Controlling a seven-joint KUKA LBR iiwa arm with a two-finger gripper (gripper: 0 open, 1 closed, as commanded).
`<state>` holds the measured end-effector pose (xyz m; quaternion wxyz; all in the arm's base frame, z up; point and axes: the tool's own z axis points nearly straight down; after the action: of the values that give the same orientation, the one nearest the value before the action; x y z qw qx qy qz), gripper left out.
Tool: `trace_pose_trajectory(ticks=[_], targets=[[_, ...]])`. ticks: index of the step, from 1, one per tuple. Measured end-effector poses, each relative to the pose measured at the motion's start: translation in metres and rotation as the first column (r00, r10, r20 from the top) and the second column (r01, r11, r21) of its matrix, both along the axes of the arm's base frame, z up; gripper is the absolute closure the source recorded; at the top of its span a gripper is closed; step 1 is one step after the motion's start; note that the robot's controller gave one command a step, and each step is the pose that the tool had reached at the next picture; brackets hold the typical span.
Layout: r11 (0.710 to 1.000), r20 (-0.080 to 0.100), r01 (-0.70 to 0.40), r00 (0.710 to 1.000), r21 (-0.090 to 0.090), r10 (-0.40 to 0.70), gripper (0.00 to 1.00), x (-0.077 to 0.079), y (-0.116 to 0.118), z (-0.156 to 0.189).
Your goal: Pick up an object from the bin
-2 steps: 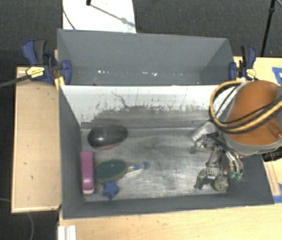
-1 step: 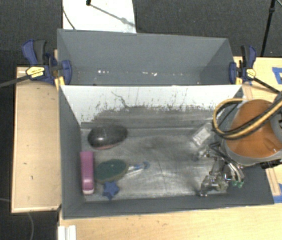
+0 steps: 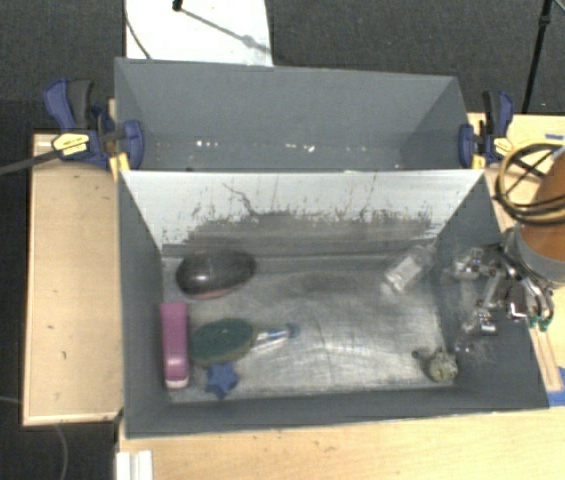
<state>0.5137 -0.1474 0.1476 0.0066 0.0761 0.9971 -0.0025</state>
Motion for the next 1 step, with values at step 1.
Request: trace_pose_trajectory(ticks=[1], targets=[[0.992,-0.013,0.127,0.992,0.006,-0.127,0.00,-0.0252,-0.0049,-0.0275]])
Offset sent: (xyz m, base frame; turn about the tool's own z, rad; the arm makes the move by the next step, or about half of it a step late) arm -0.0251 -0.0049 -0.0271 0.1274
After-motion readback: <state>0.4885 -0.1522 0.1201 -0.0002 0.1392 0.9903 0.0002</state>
